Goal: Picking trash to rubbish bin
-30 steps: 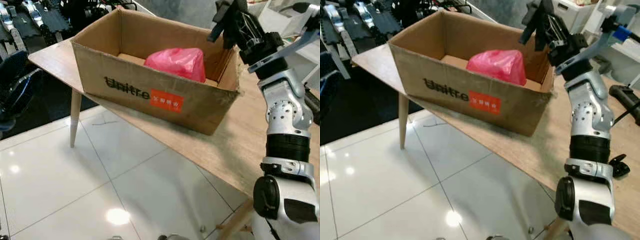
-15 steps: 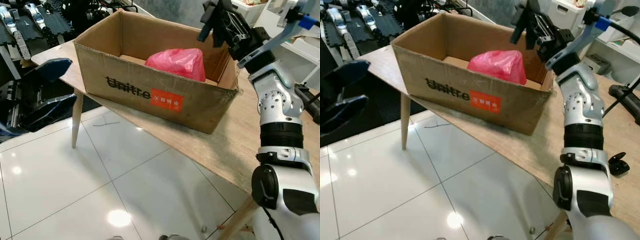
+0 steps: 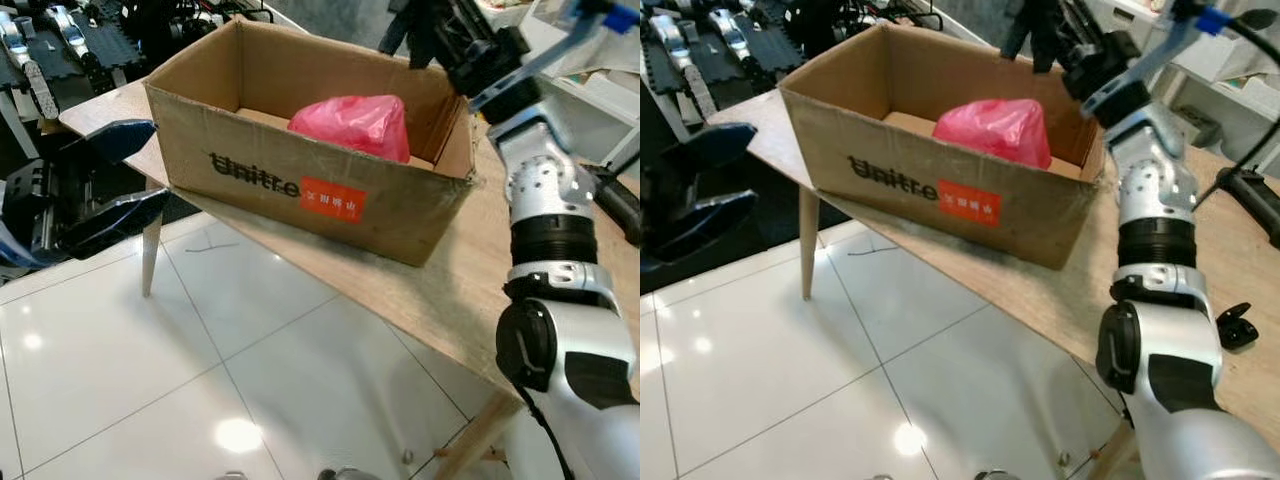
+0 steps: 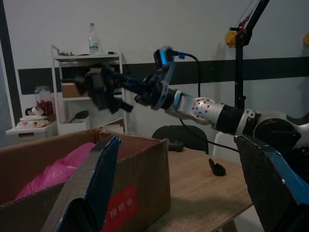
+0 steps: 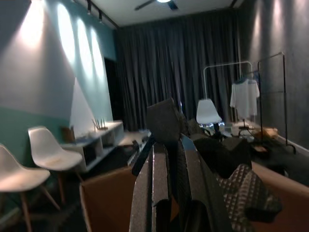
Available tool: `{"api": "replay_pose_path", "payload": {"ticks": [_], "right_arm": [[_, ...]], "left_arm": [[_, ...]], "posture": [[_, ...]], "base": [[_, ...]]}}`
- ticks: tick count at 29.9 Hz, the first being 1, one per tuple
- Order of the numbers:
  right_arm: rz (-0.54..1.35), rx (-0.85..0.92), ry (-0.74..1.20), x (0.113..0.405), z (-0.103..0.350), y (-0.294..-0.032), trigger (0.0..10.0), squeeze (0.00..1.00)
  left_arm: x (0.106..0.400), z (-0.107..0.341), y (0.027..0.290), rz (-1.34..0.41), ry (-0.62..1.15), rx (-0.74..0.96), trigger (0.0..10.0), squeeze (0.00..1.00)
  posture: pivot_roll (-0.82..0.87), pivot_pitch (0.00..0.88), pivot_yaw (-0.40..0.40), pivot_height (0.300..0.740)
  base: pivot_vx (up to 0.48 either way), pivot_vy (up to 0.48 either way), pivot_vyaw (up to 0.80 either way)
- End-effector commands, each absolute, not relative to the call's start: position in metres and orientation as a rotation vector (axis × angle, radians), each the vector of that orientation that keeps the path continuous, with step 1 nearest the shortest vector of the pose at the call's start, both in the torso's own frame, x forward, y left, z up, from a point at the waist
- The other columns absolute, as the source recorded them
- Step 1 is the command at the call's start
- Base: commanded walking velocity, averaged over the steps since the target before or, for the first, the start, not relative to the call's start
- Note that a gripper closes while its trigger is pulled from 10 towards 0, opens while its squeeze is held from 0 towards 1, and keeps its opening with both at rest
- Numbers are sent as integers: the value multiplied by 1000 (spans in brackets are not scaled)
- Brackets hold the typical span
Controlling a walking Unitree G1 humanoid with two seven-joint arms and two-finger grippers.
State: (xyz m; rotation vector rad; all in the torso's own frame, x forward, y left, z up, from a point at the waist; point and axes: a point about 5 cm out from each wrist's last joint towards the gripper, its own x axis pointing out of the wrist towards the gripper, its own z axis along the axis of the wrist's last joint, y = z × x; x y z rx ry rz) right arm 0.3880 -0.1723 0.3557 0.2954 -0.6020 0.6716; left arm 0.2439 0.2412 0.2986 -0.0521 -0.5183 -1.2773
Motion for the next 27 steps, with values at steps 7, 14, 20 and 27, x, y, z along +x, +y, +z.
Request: {"api": "replay_pose_path", "payload": {"ticks": [7, 14, 20, 27], "right_arm": [[559, 143, -472, 408, 343, -148, 10000, 8], [570, 89, -445, 412, 344, -131, 10000, 1000], [623, 268, -640, 402, 375, -141, 10000, 1000], [784, 535, -846, 375, 404, -169, 10000, 0]], "left_arm": [[246, 297, 241, -1259, -501, -26, 10000, 0], [245, 296, 241, -1250, -496, -26, 10000, 0], [245, 295, 242, -1244, -495, -23, 10000, 0], [245, 293, 240, -1257, -491, -33, 10000, 0]], "posture": [[67, 95, -57, 740], [74, 111, -59, 740], [79, 110, -56, 740], [68, 107, -60, 740]], "base": [[0, 0, 0], [0, 0, 0], [0, 0, 0], [0, 0, 0]]}}
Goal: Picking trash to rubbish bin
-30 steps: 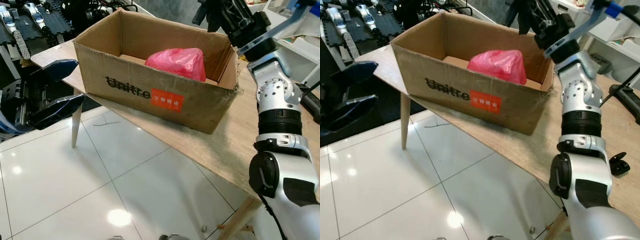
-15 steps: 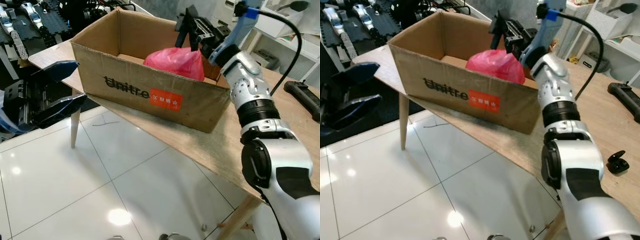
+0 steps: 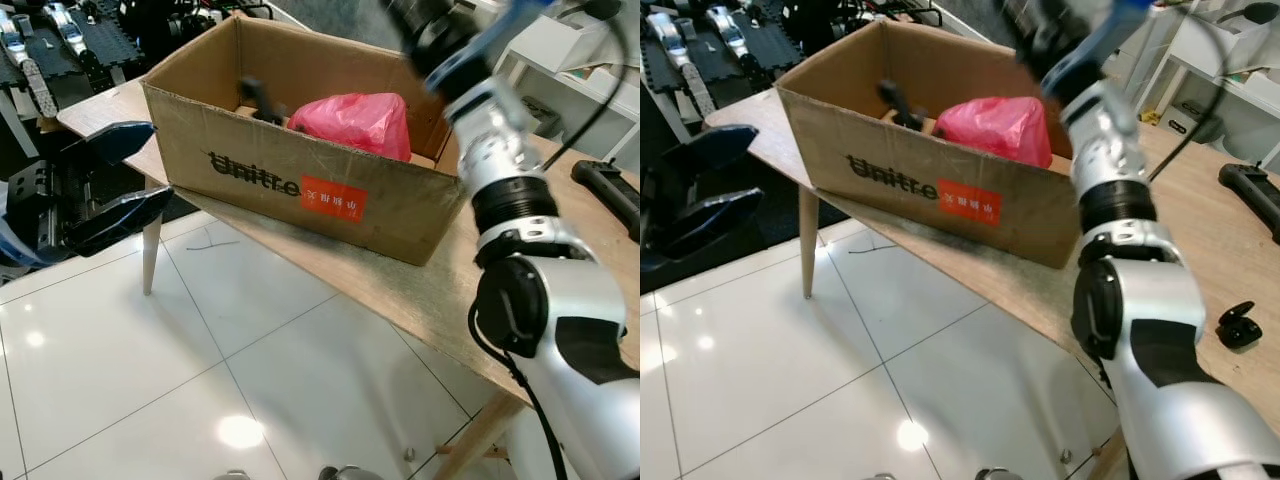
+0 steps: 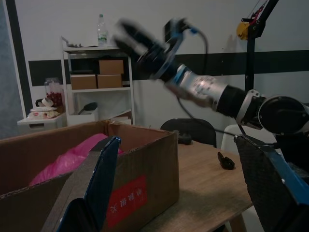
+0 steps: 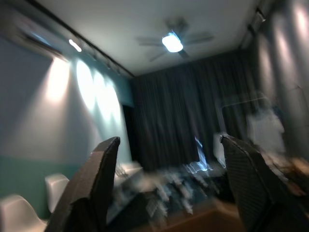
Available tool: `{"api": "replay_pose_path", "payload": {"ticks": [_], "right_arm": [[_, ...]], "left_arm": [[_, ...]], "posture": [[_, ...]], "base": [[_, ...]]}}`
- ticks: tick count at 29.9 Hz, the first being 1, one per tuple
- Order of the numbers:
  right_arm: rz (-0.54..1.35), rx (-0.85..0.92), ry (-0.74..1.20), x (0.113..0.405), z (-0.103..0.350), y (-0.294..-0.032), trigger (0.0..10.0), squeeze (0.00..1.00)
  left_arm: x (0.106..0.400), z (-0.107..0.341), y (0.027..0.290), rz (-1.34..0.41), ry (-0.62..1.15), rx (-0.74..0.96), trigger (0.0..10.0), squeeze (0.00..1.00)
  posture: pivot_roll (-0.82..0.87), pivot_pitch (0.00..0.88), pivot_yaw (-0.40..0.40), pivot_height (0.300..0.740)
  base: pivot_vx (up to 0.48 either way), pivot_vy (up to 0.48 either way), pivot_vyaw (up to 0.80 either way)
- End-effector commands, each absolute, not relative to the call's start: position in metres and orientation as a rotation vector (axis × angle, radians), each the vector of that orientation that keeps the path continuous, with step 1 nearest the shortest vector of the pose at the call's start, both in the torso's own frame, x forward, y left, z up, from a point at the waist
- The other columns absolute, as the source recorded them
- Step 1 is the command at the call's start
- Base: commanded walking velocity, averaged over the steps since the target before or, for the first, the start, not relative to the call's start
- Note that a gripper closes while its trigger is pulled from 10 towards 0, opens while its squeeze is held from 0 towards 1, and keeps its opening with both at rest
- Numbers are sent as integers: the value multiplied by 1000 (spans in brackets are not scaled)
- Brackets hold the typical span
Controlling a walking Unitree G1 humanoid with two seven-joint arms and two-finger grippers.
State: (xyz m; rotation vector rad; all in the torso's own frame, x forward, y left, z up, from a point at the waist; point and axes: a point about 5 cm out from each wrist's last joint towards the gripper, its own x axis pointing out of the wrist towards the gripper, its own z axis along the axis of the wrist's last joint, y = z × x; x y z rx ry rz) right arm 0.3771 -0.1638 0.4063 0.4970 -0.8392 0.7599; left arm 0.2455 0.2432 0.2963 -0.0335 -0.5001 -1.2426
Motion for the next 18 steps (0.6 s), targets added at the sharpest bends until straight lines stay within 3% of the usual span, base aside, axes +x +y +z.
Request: {"api": "replay_pose_path", "payload": {"ticks": [1, 4, 5, 6, 11, 14, 18], "right_arm": [[836, 542, -839, 370, 399, -167, 10000, 0], [903, 493, -809, 363, 384, -162, 10000, 0], [1059, 398, -691, 349, 341, -141, 10000, 0], [1131, 378, -645, 341, 325, -133, 10000, 0], [1294, 343, -579, 319, 302, -119, 10000, 0], [1504, 333, -466, 286, 275, -107, 10000, 0], [1547, 305, -392, 276, 258, -100, 10000, 0]], "left_arm": [[244, 291, 239, -1259, -489, -37, 10000, 0], [245, 289, 238, -1261, -487, -45, 10000, 0], [248, 282, 235, -1256, -466, -65, 10000, 0], [249, 279, 234, -1253, -458, -71, 10000, 0], [251, 274, 231, -1258, -443, -86, 10000, 0], [254, 260, 227, -1258, -381, -127, 10000, 0], [257, 242, 227, -1238, -289, -130, 10000, 0]], "posture": [[68, 107, -60, 740], [63, 104, -64, 740], [55, 101, -61, 740], [55, 101, -61, 740], [50, 98, -59, 740], [54, 100, -51, 740], [57, 104, -50, 740]], "base": [[0, 0, 0], [0, 0, 0], [0, 0, 0], [0, 0, 0], [0, 0, 0], [0, 0, 0], [0, 0, 0]]}}
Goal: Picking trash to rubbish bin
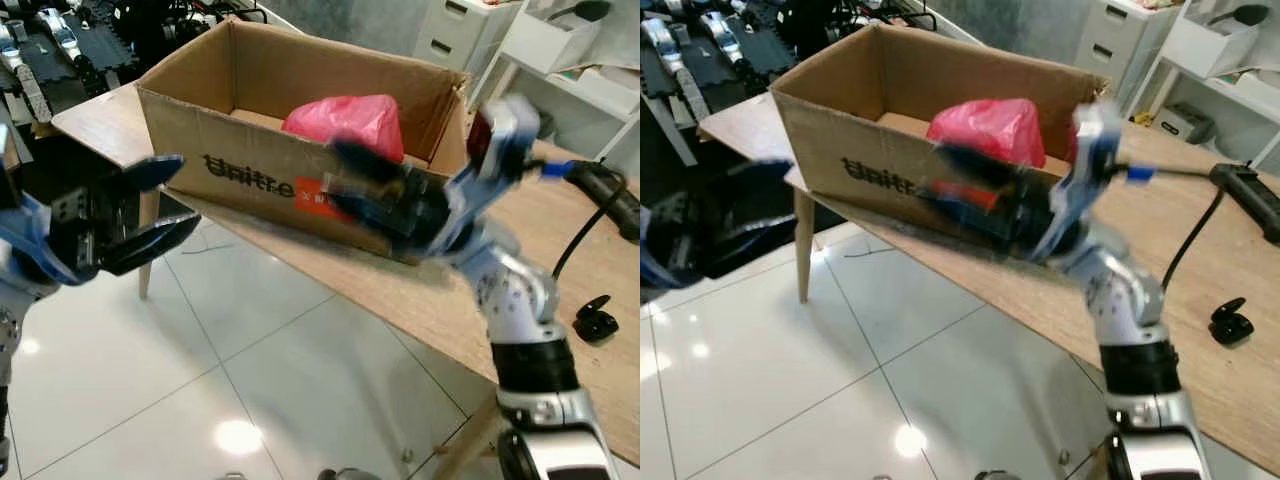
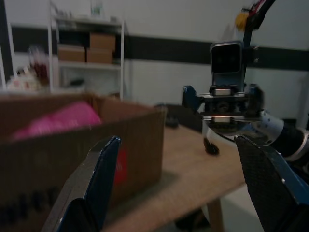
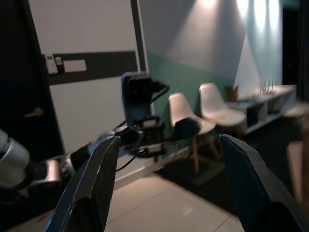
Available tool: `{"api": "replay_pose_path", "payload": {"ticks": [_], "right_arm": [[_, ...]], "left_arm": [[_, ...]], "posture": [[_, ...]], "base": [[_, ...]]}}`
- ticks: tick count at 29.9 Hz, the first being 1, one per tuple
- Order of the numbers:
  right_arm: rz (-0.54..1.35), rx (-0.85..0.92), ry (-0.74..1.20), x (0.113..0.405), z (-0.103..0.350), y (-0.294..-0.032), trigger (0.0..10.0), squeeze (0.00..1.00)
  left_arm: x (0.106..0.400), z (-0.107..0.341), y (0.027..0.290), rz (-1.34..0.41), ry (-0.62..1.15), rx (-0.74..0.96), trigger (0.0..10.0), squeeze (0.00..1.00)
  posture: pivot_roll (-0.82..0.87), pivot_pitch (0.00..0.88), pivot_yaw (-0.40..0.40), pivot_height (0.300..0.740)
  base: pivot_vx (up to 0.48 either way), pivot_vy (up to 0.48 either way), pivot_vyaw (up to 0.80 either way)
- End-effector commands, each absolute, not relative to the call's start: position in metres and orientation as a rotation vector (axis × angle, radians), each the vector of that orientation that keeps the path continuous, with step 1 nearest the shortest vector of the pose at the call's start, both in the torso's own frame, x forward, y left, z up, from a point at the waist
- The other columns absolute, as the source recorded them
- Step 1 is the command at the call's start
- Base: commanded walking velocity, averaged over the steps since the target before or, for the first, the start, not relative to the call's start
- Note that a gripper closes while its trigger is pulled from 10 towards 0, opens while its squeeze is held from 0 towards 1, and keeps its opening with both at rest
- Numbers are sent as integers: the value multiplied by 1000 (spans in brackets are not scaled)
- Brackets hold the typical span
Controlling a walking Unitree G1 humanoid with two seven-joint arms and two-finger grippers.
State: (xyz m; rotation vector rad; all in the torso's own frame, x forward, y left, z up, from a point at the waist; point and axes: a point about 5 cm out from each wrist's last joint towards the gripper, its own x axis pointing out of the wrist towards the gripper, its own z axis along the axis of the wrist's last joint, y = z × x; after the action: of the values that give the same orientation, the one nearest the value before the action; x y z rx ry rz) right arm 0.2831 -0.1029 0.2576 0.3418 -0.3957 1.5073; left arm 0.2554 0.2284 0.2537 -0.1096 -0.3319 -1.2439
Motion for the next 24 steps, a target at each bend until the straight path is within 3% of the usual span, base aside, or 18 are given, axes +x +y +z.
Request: {"api": "replay_pose_path", "payload": {"ticks": [1, 6, 11, 12, 13, 15, 20, 21, 23, 24], "right_arm": [[1547, 305, -392, 276, 258, -100, 10000, 0], [1559, 174, -108, 269, 207, -81, 10000, 0], [1344, 45, 159, 288, 146, -69, 10000, 0], [1232, 1, 269, 295, 117, -67, 10000, 0], [1232, 1, 269, 295, 117, -67, 10000, 0], [1094, -51, 417, 296, 74, -69, 10000, 0], [985, -55, 507, 293, 47, -75, 10000, 0], [922, -57, 551, 291, 36, -79, 10000, 0], [922, -57, 551, 291, 36, -79, 10000, 0], [881, -91, 591, 289, 25, -81, 10000, 0]], "left_arm": [[257, 242, 227, -1238, -289, -130, 10000, 0], [256, 191, 231, -1172, -80, -220, 10000, 0], [258, 129, 230, -1017, 174, -246, 10000, 0], [257, 98, 229, -934, 296, -269, 10000, 0], [257, 98, 229, -934, 296, -269, 10000, 0], [247, 46, 226, -803, 479, -307, 10000, 0], [235, 11, 223, -668, 579, -365, 10000, 0], [229, -7, 223, -559, 635, -385, 10000, 0], [229, -7, 223, -559, 635, -385, 10000, 0], [222, -22, 224, -462, 680, -392, 10000, 0]], "posture": [[57, 104, -50, 740], [73, 108, -52, 740], [80, 108, -54, 740], [84, 107, -57, 740], [84, 107, -57, 740], [92, 105, -62, 740], [95, 106, -64, 740], [94, 106, -65, 740], [94, 106, -65, 740], [94, 106, -65, 740]], "base": [[0, 0, 0], [0, 0, 0], [0, 0, 0], [0, 0, 0], [0, 0, 0], [0, 0, 0], [0, 0, 0], [0, 0, 0], [0, 0, 0], [0, 0, 0]]}}
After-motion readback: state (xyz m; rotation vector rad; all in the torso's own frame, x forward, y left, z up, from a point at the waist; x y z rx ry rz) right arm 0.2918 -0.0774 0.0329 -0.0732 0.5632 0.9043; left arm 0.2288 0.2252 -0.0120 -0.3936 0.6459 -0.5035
